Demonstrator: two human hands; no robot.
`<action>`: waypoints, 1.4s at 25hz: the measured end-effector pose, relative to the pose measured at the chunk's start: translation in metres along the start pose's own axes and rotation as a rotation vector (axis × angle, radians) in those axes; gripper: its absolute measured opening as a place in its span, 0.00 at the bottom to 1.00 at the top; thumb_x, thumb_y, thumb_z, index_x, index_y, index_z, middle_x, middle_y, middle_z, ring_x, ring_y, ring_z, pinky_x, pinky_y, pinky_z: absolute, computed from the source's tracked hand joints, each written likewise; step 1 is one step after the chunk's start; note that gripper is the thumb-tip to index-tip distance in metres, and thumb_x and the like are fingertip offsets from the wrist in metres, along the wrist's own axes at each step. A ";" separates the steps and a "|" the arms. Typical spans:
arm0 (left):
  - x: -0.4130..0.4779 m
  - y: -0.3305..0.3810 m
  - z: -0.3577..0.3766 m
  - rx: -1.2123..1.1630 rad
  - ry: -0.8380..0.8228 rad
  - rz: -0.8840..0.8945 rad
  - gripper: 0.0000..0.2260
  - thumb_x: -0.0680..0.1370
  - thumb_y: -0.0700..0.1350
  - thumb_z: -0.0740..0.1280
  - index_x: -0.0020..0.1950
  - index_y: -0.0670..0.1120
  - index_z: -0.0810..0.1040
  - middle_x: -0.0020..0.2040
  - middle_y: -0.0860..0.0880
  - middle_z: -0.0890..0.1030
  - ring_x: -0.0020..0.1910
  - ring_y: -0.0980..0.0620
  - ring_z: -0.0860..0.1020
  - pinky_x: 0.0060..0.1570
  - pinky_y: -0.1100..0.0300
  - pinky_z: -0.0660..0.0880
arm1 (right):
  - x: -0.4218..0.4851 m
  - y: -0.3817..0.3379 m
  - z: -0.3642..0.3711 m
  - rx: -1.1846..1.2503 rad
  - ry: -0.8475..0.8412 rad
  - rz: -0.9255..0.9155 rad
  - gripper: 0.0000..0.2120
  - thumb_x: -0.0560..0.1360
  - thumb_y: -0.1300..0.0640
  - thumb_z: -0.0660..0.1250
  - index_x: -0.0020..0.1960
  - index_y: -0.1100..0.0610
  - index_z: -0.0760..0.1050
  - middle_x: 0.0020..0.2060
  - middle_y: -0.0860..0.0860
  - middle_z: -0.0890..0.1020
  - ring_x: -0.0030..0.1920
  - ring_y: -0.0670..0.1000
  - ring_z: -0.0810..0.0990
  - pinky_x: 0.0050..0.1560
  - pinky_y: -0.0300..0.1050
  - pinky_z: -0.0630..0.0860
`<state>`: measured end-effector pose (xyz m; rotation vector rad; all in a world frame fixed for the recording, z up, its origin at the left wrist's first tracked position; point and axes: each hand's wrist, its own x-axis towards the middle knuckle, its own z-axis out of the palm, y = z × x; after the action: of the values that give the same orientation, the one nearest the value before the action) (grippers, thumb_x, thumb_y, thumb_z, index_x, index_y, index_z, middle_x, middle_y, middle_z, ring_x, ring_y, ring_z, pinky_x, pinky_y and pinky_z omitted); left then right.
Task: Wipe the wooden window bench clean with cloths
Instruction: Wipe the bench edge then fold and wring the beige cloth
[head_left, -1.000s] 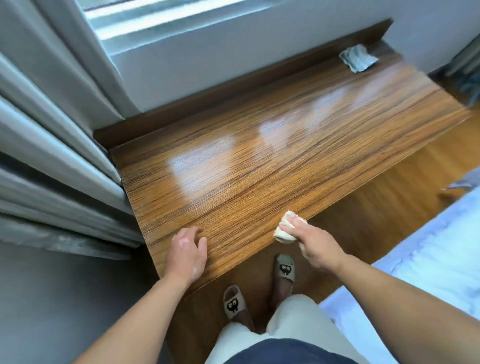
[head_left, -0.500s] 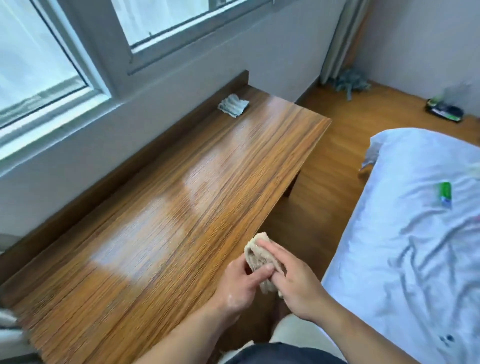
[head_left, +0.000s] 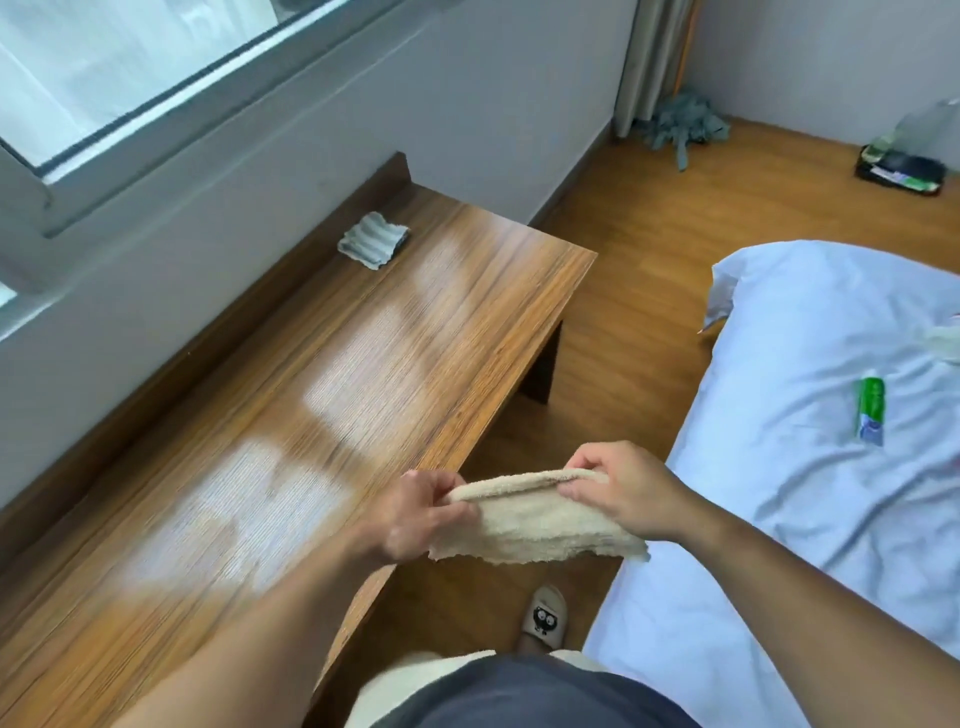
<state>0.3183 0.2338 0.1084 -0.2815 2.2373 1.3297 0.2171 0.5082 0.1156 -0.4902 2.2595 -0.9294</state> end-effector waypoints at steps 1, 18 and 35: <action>0.006 0.009 -0.007 -0.096 -0.103 -0.001 0.17 0.77 0.57 0.72 0.54 0.44 0.81 0.49 0.47 0.85 0.49 0.46 0.84 0.48 0.48 0.84 | 0.009 -0.003 -0.021 0.042 -0.052 -0.019 0.06 0.75 0.45 0.73 0.43 0.47 0.83 0.39 0.42 0.85 0.42 0.43 0.82 0.48 0.53 0.79; 0.248 0.141 -0.072 -1.155 -0.191 -0.085 0.17 0.81 0.42 0.68 0.68 0.35 0.77 0.67 0.33 0.78 0.65 0.34 0.78 0.64 0.39 0.75 | 0.194 0.012 -0.164 1.237 -0.178 0.315 0.42 0.66 0.62 0.81 0.76 0.49 0.68 0.59 0.60 0.85 0.61 0.63 0.83 0.61 0.63 0.79; 0.416 0.206 -0.153 0.082 0.663 -0.330 0.15 0.75 0.55 0.74 0.61 0.57 0.80 0.55 0.60 0.77 0.54 0.59 0.75 0.53 0.66 0.71 | 0.487 -0.017 -0.302 -0.330 -0.247 -0.370 0.20 0.69 0.58 0.80 0.57 0.41 0.82 0.48 0.37 0.77 0.51 0.42 0.79 0.48 0.24 0.67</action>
<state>-0.1702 0.2388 0.1031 -1.1471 2.5951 1.0571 -0.3402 0.3781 0.0903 -1.1352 2.1358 -0.6195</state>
